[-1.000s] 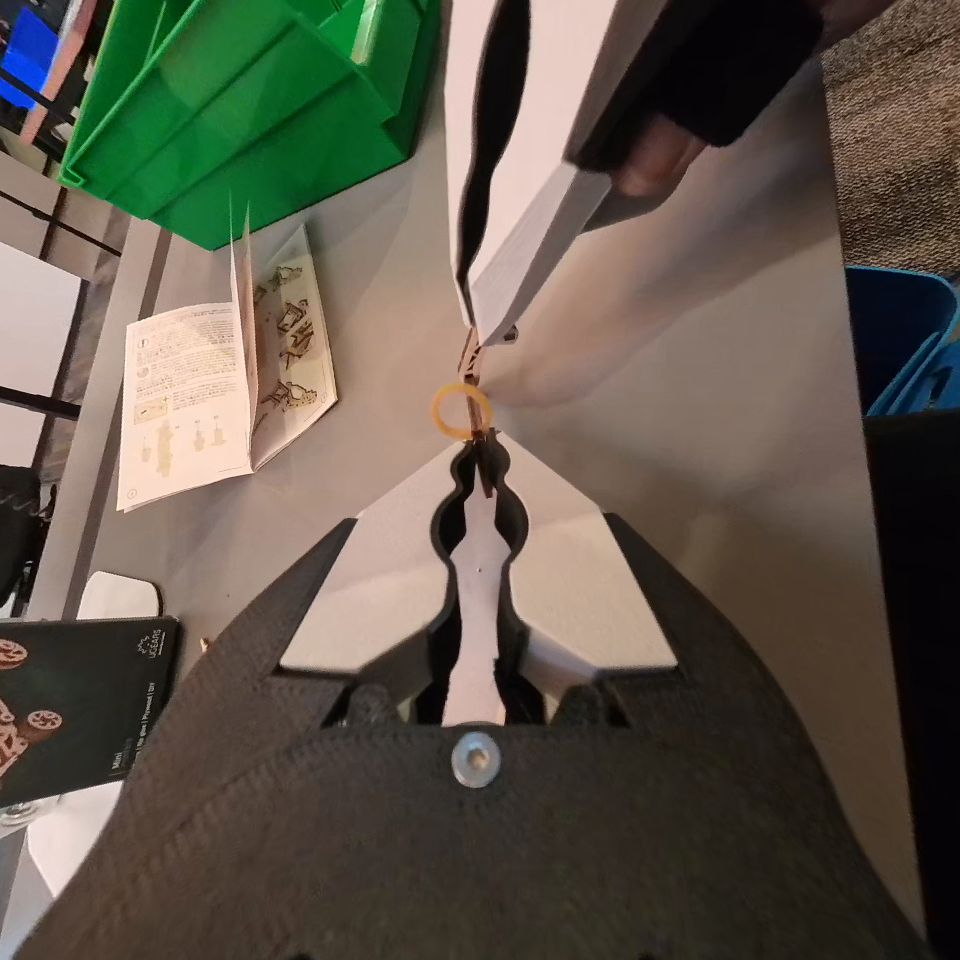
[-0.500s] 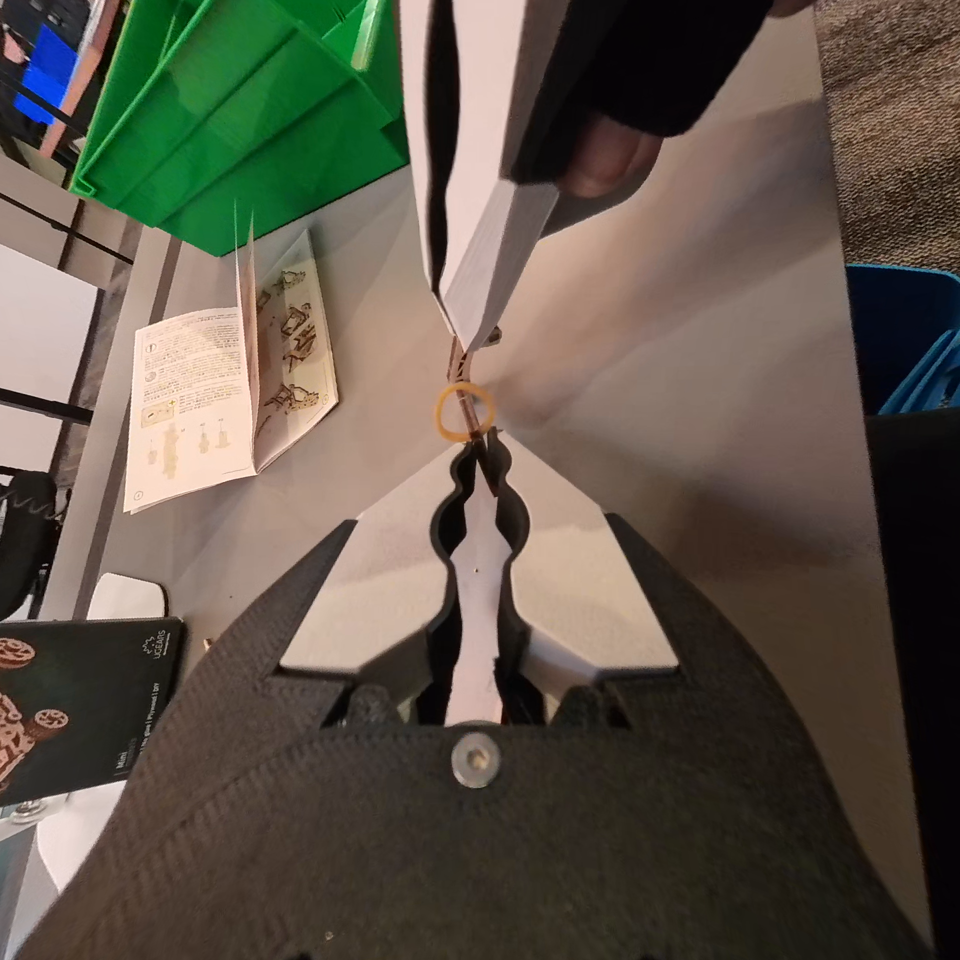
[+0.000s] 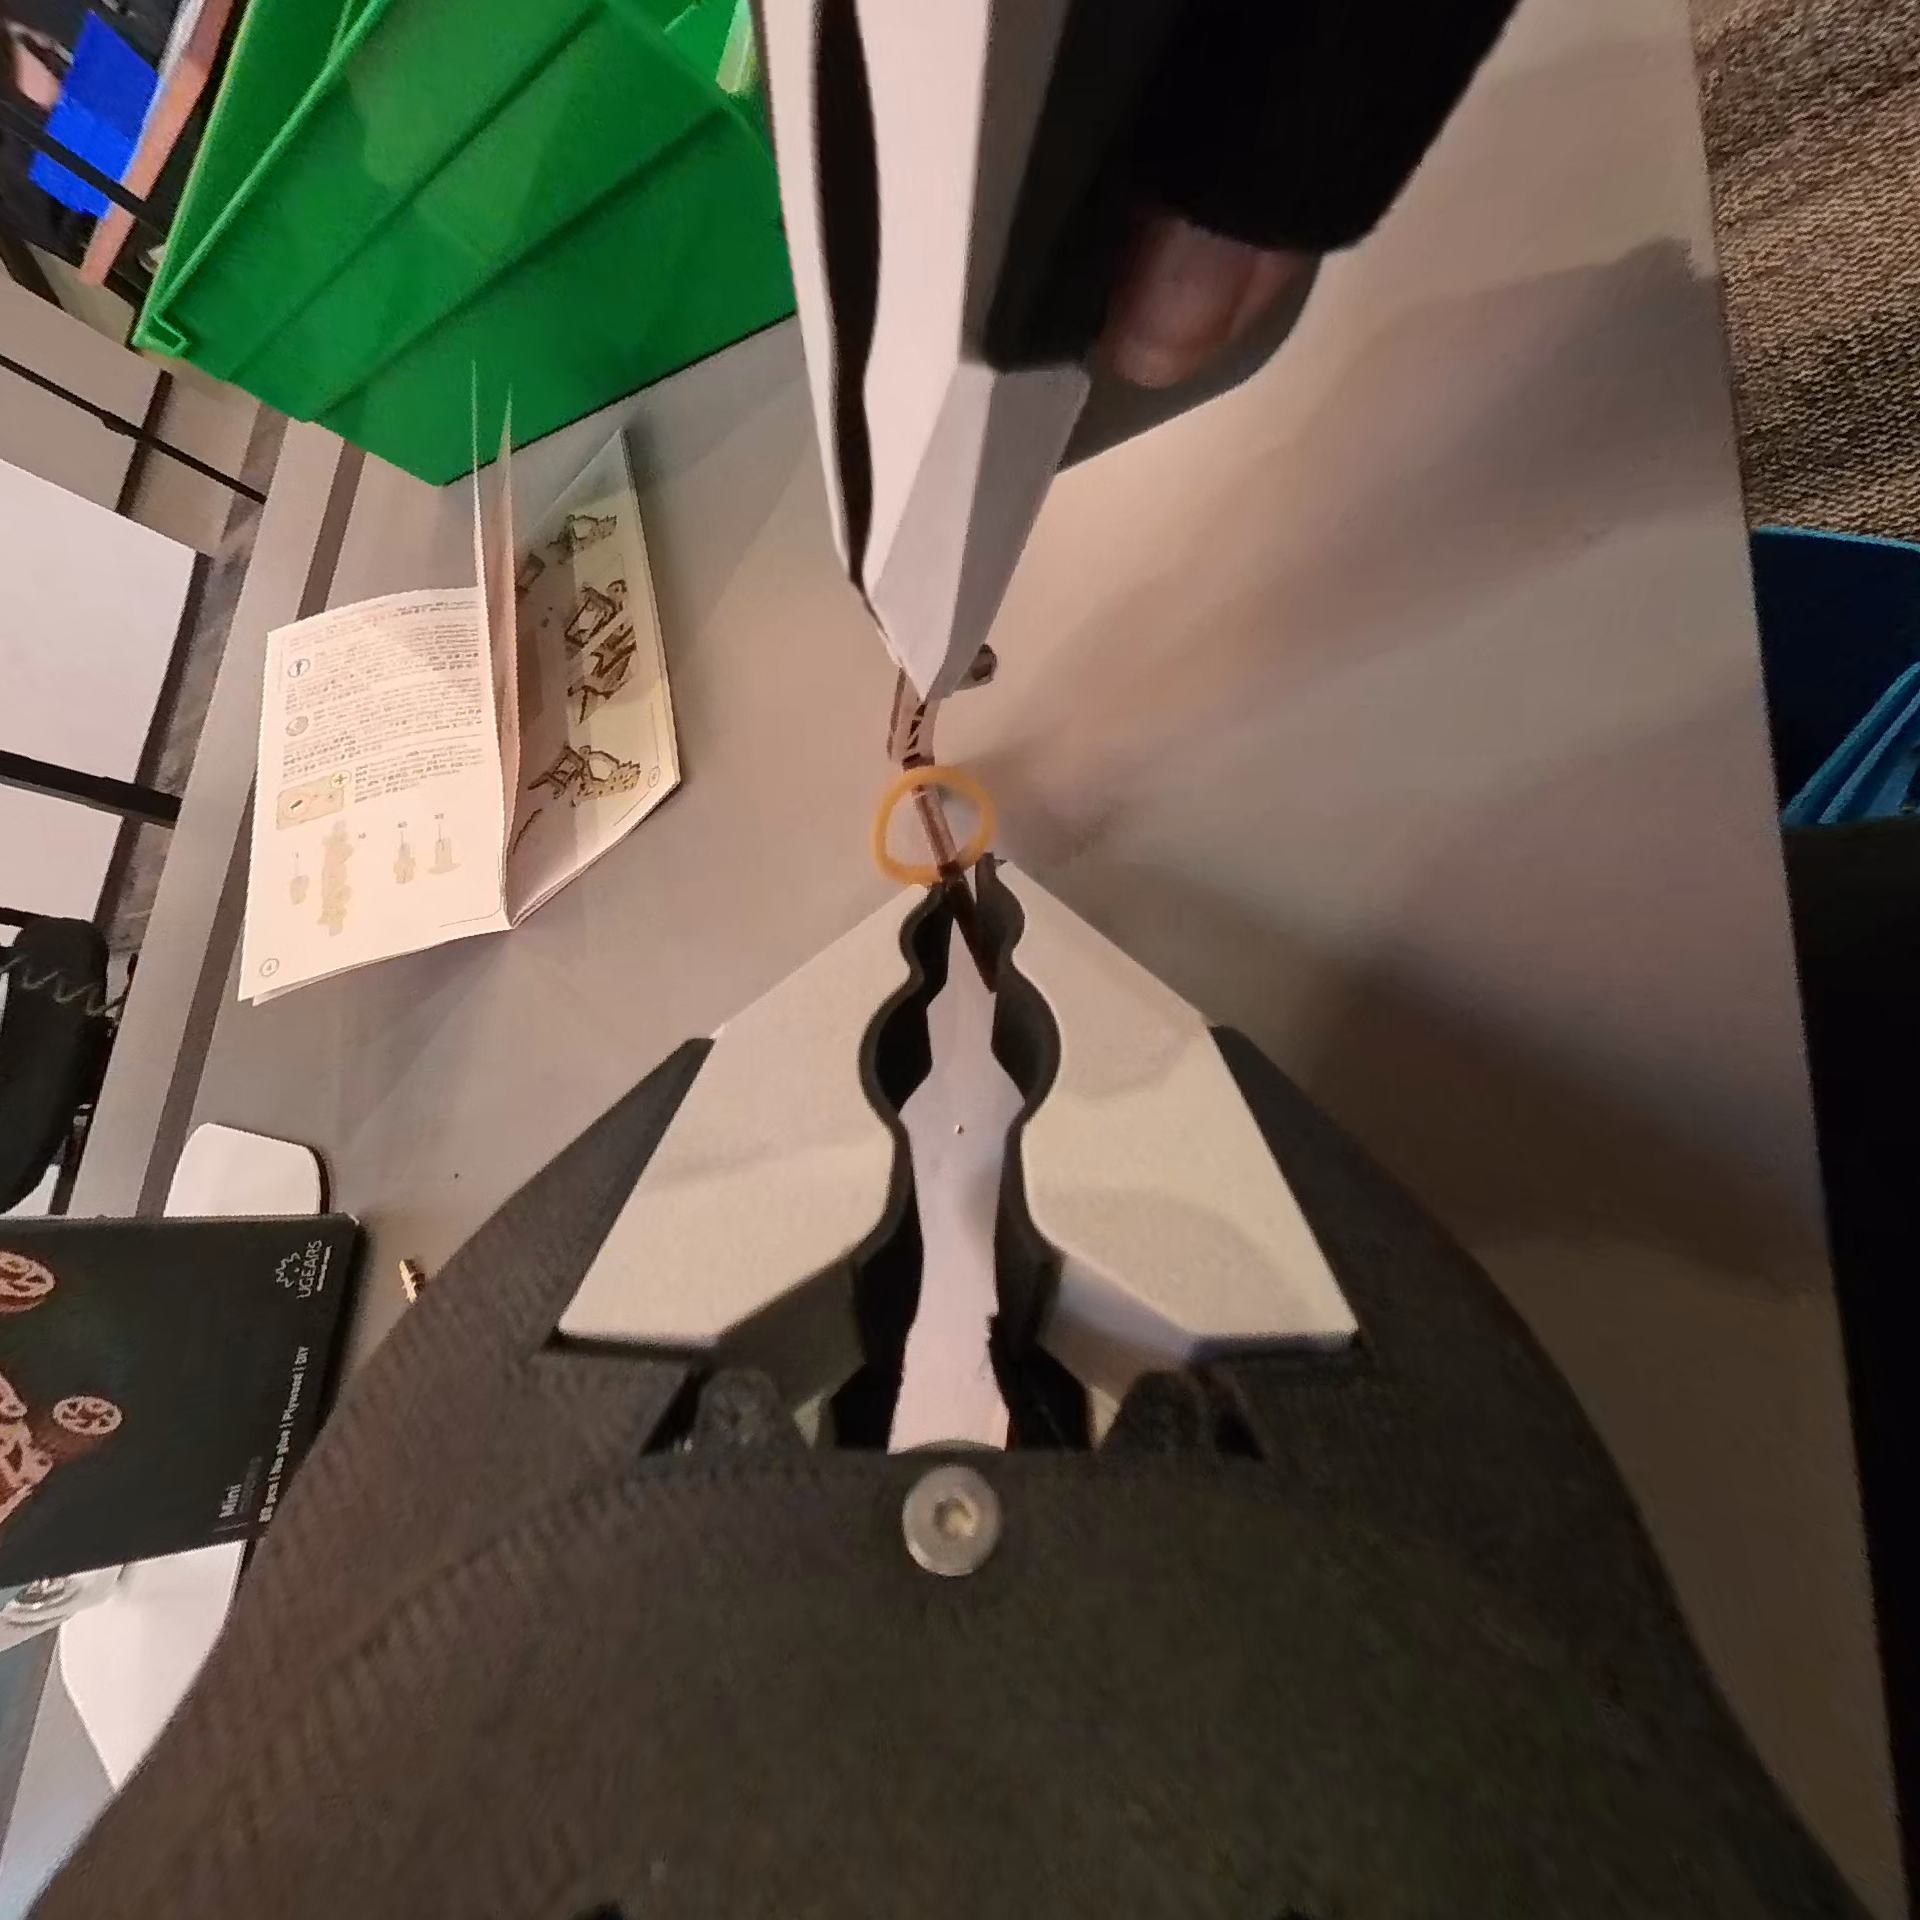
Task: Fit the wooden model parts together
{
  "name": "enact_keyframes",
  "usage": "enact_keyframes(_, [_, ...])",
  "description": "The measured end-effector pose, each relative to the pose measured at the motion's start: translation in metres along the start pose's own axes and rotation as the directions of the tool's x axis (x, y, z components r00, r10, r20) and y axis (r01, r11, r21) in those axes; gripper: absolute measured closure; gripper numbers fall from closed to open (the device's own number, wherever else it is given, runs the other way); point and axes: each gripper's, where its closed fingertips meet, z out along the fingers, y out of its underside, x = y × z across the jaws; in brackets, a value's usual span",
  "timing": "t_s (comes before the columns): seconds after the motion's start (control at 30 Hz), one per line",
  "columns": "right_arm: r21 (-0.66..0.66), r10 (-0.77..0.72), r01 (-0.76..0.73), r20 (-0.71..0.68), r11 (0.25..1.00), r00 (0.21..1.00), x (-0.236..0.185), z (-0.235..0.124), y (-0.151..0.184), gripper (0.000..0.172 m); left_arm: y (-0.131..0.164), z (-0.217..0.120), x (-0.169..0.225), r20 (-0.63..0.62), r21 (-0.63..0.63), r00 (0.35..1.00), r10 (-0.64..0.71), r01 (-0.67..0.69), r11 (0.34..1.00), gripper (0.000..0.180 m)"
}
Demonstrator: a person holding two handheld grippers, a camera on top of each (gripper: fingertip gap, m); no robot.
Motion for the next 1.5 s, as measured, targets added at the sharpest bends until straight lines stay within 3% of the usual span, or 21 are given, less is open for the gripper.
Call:
enact_keyframes(0.27, [0.022,-0.111,0.116,-0.160,0.993,0.981,-0.002,0.001,0.000,0.171,0.003,0.003,0.002,-0.020,0.003,0.999,-0.030,0.030,1.000,0.176])
enact_keyframes(0.37, [0.080,-0.094,0.109,-0.172,0.991,0.981,0.000,-0.004,-0.002,0.171,0.000,0.004,-0.003,-0.003,0.017,0.998,-0.058,0.058,0.998,0.157])
enact_keyframes(0.47, [0.121,-0.094,0.113,-0.158,0.986,0.983,-0.004,-0.004,-0.001,0.171,-0.002,0.008,-0.002,-0.017,0.012,0.998,-0.065,0.065,0.998,0.155])
enact_keyframes(0.53, [0.144,-0.081,0.102,-0.147,0.984,0.986,-0.006,-0.004,0.001,0.171,-0.003,0.010,0.002,-0.032,0.001,0.999,-0.044,0.044,0.999,0.167])
enact_keyframes(0.67, [0.168,-0.035,0.053,-0.111,0.984,0.993,-0.006,-0.004,0.004,0.171,-0.003,0.013,0.004,-0.034,-0.021,0.999,-0.034,0.033,0.999,0.175])
enact_keyframes(1.13, [0.142,0.050,-0.037,-0.090,0.989,0.995,0.000,-0.001,0.009,0.170,-0.008,0.017,0.007,-0.020,-0.038,1.000,-0.015,0.014,0.999,0.176])
enact_keyframes(1.5, [0.078,-0.023,0.038,-0.185,0.996,0.983,0.000,0.001,0.008,0.171,-0.007,0.018,0.005,-0.018,-0.040,1.000,-0.023,0.023,0.999,0.177])
